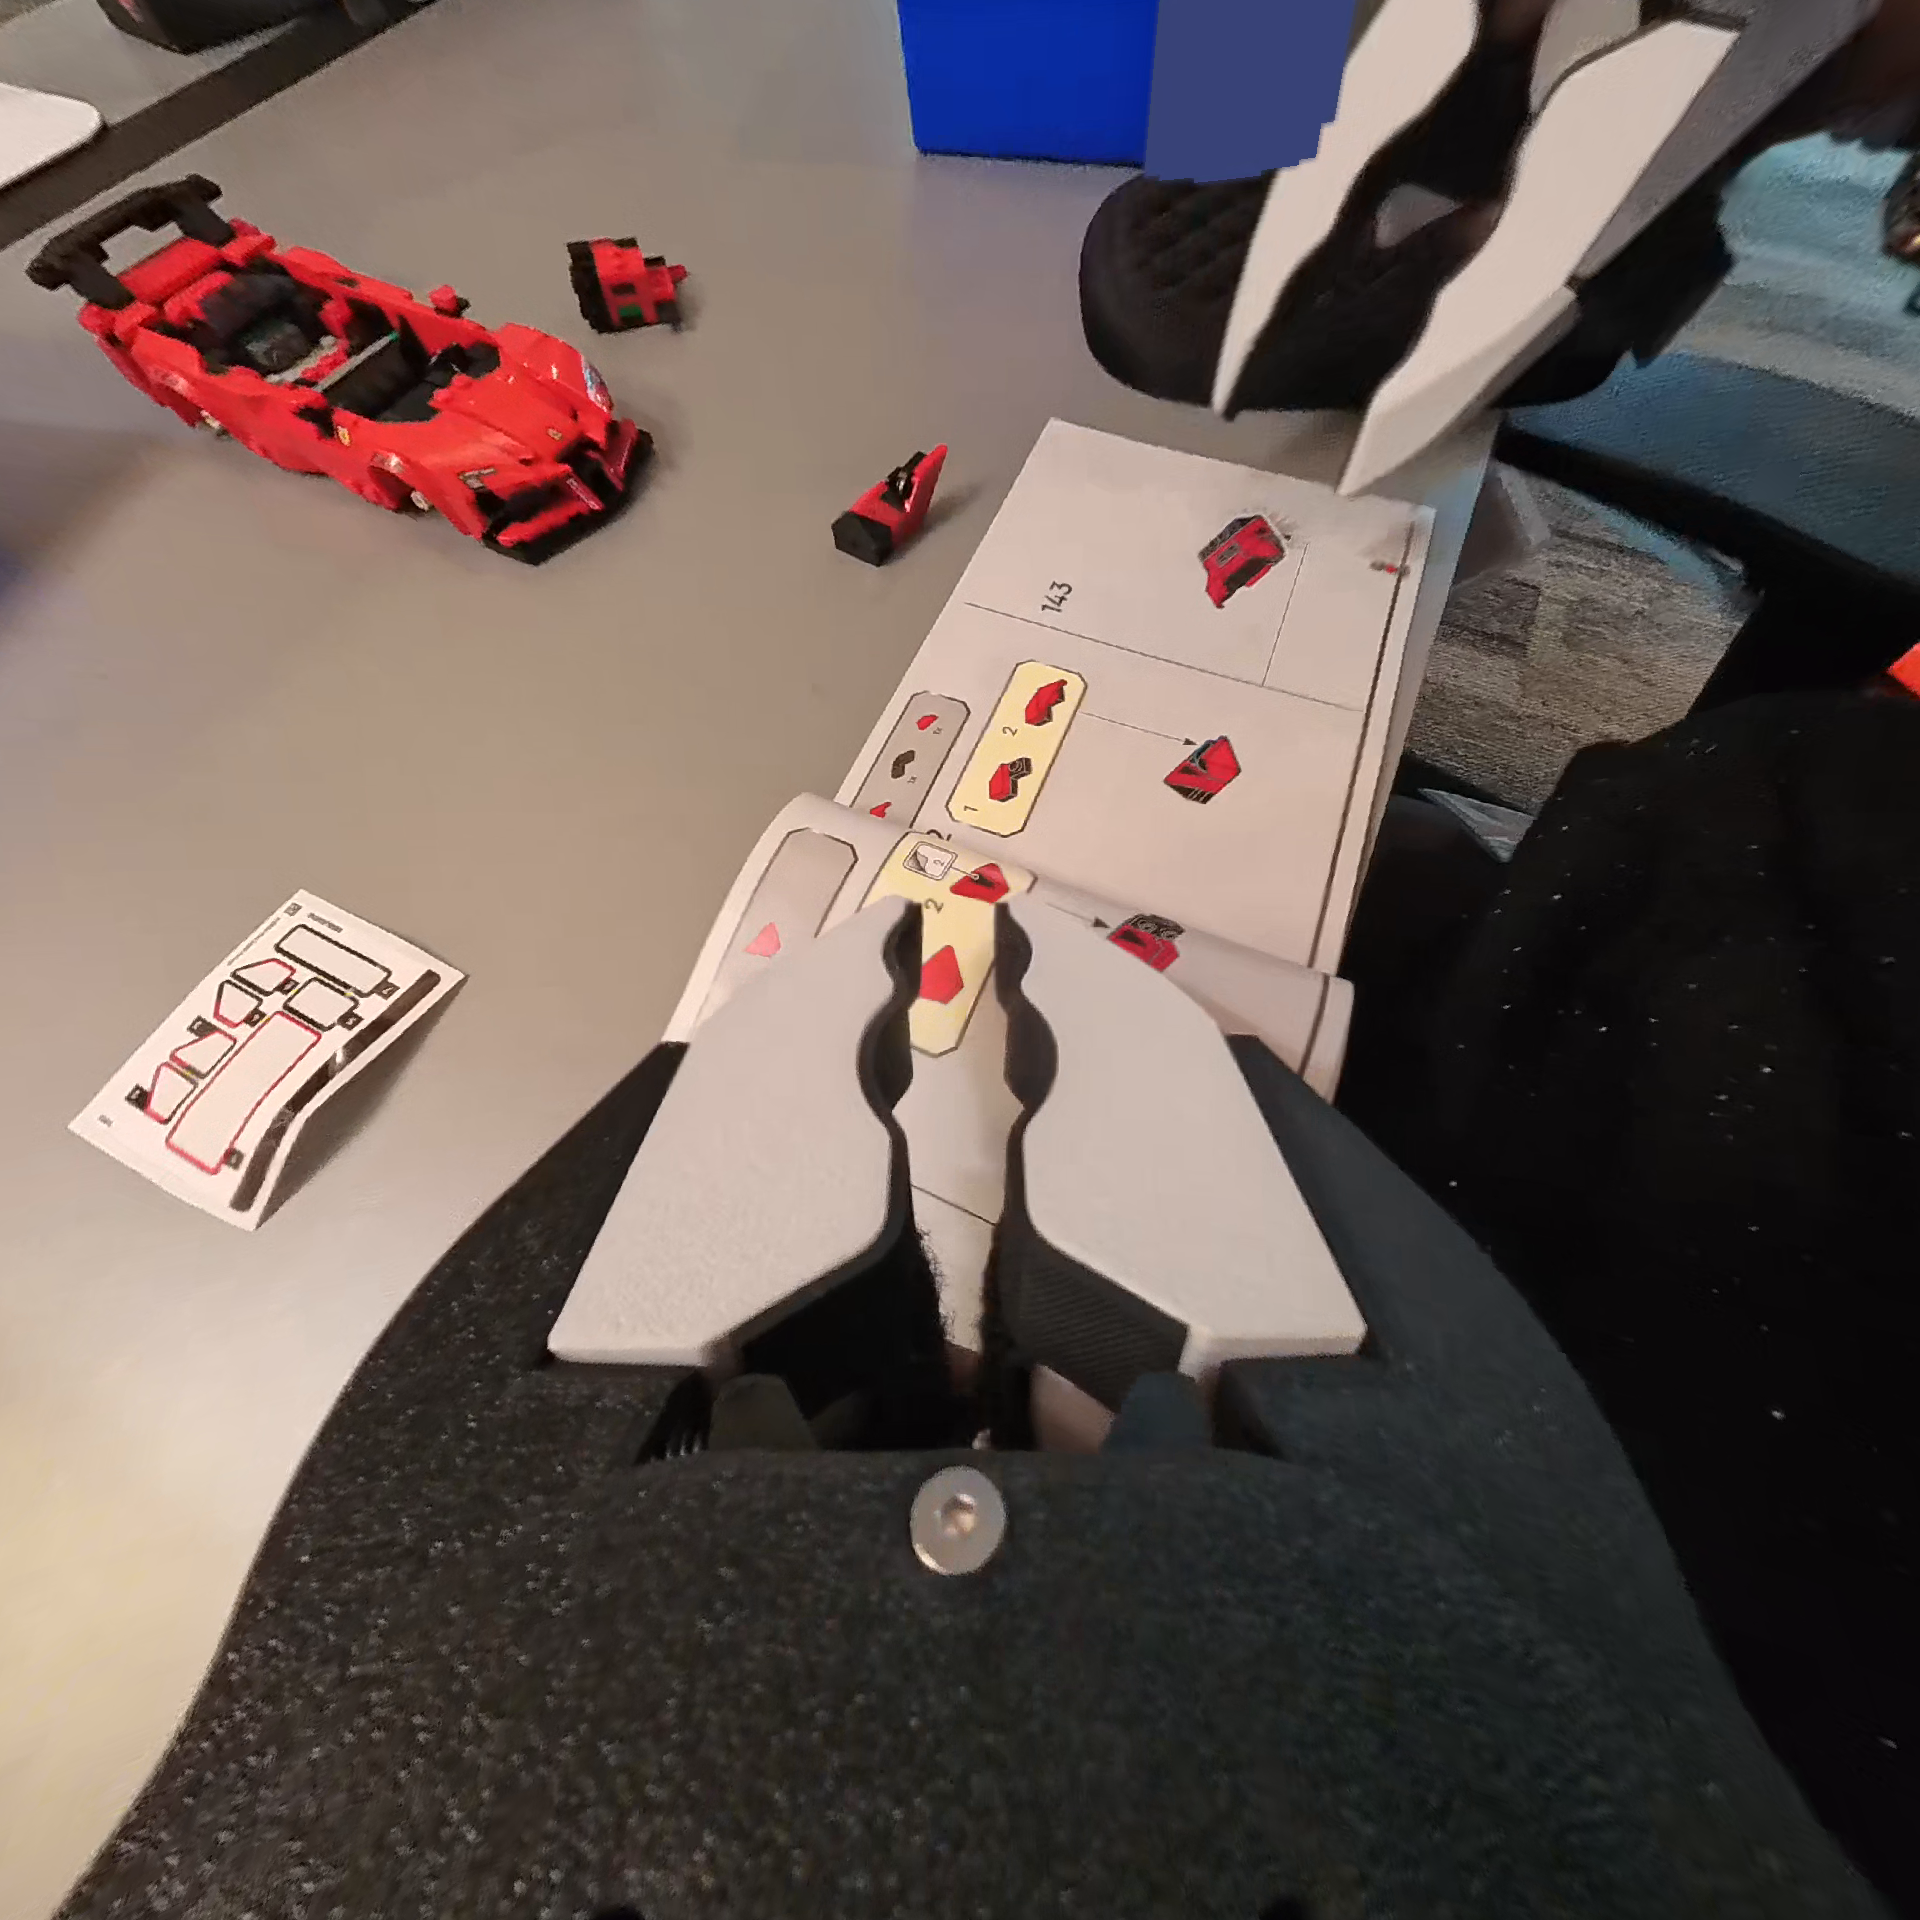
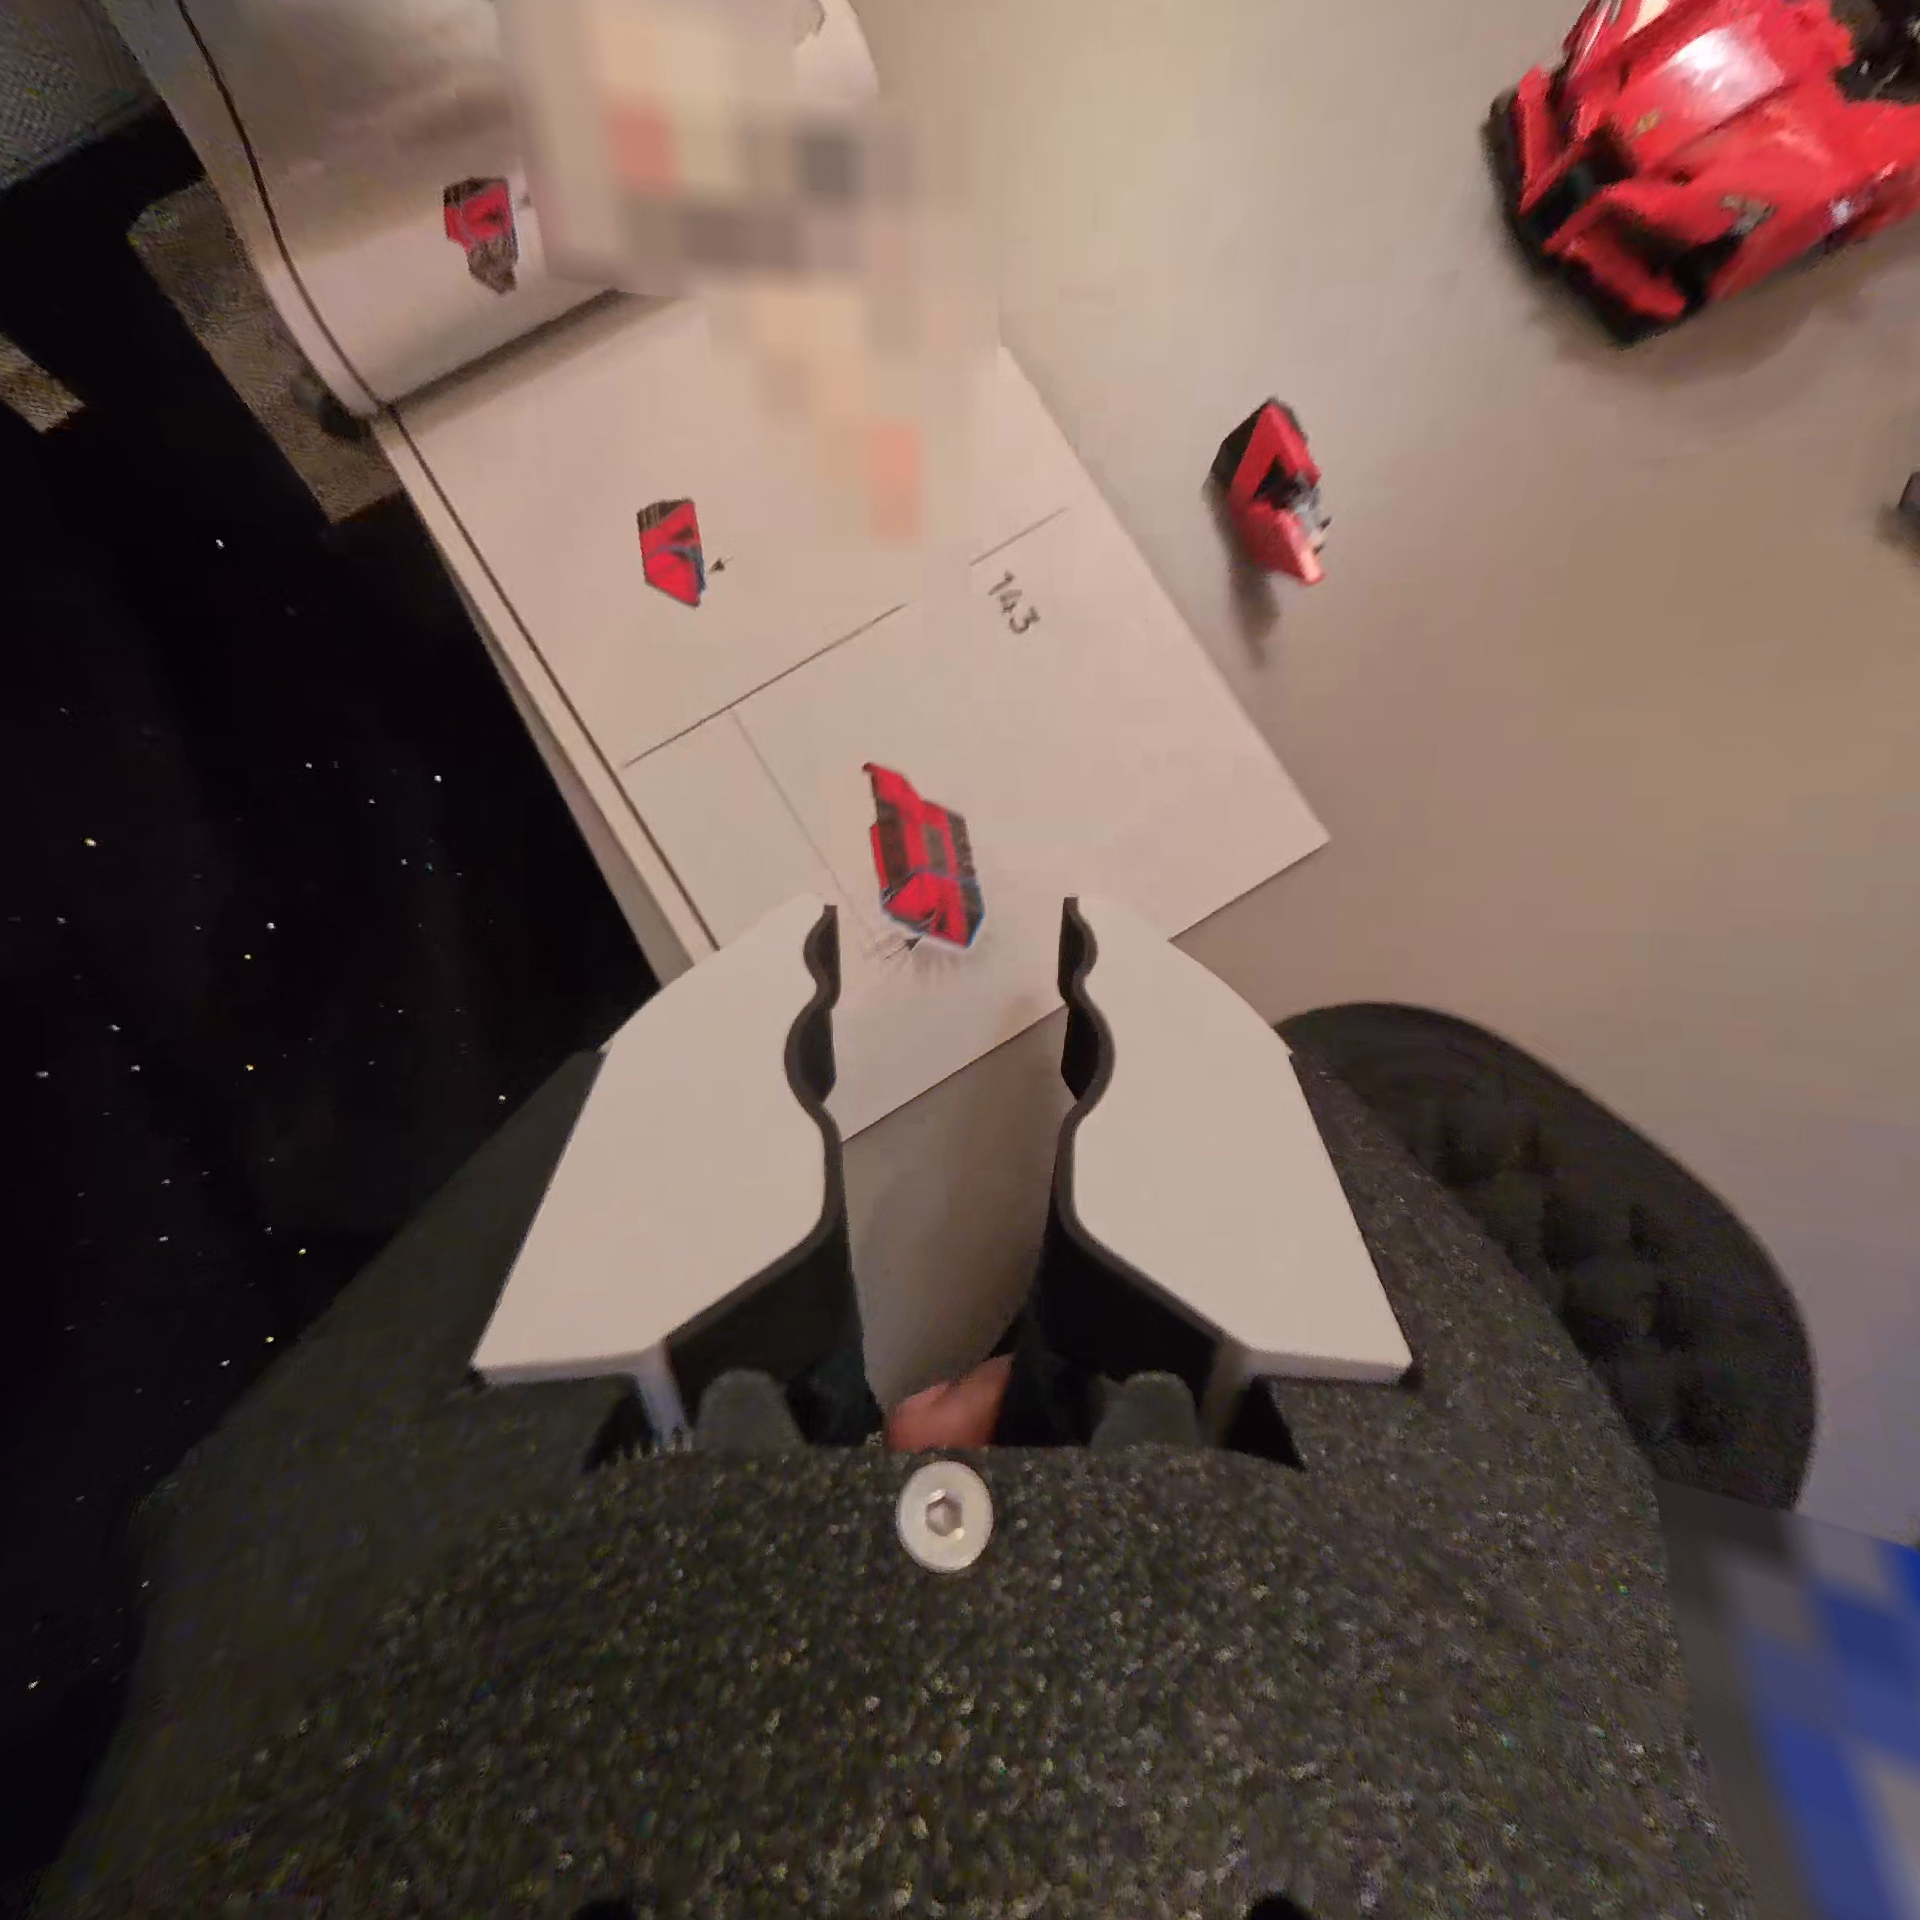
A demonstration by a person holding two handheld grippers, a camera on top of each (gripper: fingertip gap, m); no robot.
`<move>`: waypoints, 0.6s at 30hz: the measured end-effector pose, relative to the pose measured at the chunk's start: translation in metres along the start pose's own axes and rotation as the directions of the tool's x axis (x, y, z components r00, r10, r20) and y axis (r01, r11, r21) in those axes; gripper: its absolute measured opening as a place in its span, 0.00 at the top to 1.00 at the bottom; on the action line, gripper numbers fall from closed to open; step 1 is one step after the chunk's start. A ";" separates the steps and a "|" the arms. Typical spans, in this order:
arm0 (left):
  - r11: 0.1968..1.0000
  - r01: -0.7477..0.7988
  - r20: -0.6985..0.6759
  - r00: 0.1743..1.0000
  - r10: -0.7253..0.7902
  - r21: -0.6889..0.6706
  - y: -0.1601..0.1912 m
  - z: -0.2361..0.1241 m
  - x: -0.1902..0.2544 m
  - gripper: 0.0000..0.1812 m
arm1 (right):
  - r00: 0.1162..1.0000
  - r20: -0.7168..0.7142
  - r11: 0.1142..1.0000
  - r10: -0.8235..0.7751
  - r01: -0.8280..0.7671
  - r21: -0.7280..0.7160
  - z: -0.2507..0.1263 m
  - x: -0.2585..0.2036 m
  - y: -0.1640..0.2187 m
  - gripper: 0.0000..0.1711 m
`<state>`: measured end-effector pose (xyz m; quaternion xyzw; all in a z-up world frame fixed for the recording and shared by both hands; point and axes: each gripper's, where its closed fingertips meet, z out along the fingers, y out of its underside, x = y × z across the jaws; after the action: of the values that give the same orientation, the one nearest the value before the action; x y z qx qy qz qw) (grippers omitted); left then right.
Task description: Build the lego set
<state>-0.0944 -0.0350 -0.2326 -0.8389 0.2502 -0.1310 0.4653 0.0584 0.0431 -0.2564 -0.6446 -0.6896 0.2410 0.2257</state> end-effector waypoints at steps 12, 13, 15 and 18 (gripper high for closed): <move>0.993 0.041 -0.012 0.999 -0.042 -0.108 0.023 0.017 -0.006 0.95 | 0.999 -0.024 0.998 0.029 -0.027 0.054 0.010 -0.011 0.018 0.80; 0.993 0.051 -0.019 0.998 -0.053 -0.110 0.023 0.017 -0.006 0.95 | 0.999 -0.030 0.998 0.030 -0.028 0.050 0.010 -0.011 0.018 0.80; 0.991 0.063 -0.030 0.997 -0.067 -0.115 0.024 0.018 -0.006 0.96 | 0.999 -0.031 0.998 0.031 -0.030 0.059 0.010 -0.011 0.018 0.80; 0.991 0.066 -0.033 0.997 -0.070 -0.116 0.024 0.018 -0.005 0.96 | 0.999 -0.030 0.996 0.033 -0.030 0.085 0.010 -0.011 0.018 0.80</move>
<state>-0.0979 -0.0299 -0.2621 -0.8697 0.2371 -0.1477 0.4069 0.0669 0.0329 -0.2755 -0.6489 -0.6649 0.2634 0.2596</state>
